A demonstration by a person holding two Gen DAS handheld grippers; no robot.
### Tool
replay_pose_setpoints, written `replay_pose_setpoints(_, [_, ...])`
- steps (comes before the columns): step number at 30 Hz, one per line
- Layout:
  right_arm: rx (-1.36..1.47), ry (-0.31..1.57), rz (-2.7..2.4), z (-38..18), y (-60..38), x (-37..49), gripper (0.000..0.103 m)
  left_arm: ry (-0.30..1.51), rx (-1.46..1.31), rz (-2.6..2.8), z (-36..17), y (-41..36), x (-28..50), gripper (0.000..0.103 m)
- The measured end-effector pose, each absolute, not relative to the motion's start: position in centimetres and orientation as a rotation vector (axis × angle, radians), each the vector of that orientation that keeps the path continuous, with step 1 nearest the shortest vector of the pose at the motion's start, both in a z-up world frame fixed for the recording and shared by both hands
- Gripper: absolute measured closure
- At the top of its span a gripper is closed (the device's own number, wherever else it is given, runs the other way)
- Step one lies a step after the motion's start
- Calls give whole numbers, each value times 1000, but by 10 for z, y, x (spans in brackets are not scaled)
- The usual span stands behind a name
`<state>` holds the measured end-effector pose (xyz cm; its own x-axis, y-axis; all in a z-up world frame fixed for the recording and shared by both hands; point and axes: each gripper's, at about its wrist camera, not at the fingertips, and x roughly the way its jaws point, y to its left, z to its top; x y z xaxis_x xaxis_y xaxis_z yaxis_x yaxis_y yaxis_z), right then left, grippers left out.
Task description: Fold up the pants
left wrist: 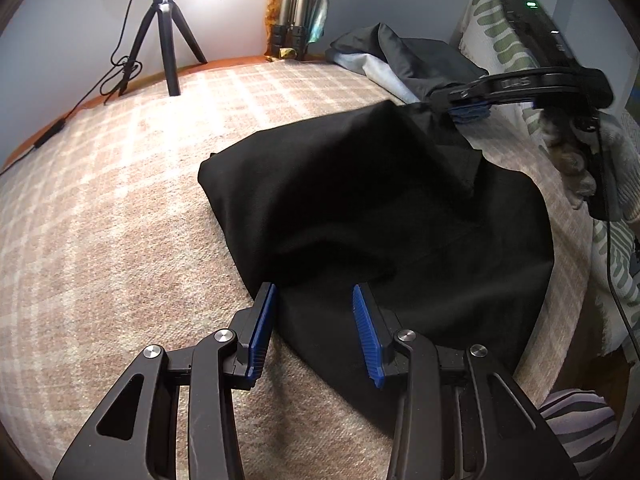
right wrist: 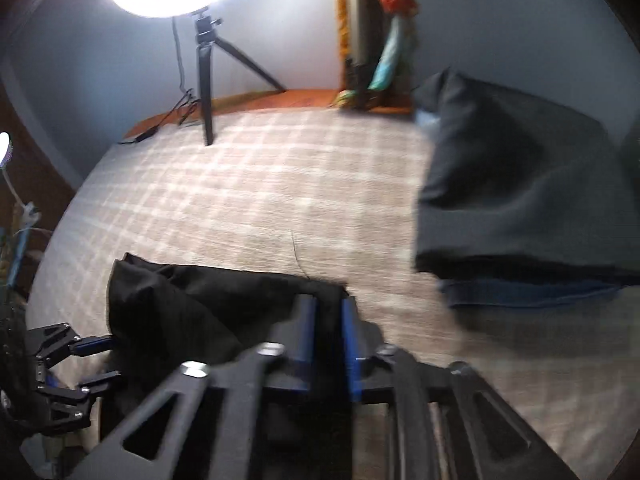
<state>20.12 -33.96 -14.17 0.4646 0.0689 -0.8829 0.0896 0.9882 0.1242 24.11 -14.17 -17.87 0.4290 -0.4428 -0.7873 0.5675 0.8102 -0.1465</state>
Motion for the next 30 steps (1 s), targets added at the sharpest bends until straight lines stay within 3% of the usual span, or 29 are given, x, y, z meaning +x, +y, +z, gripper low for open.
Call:
replay_pose_setpoints(8, [167, 1042, 221, -112, -307, 163, 67, 946, 44, -633, -169, -127, 249, 65])
replay_pose_setpoints(18, [174, 1225, 385, -176, -244, 168, 70, 896, 39, -575, -150, -110, 263, 65])
replay_pose_setpoints(22, [75, 1143, 173, -163, -271, 186, 73, 899, 31, -566, -153, -108, 265, 65])
replay_pose_setpoints(30, [151, 1036, -15, -127, -335, 209, 70, 873, 24, -579, -147, -116, 268, 65])
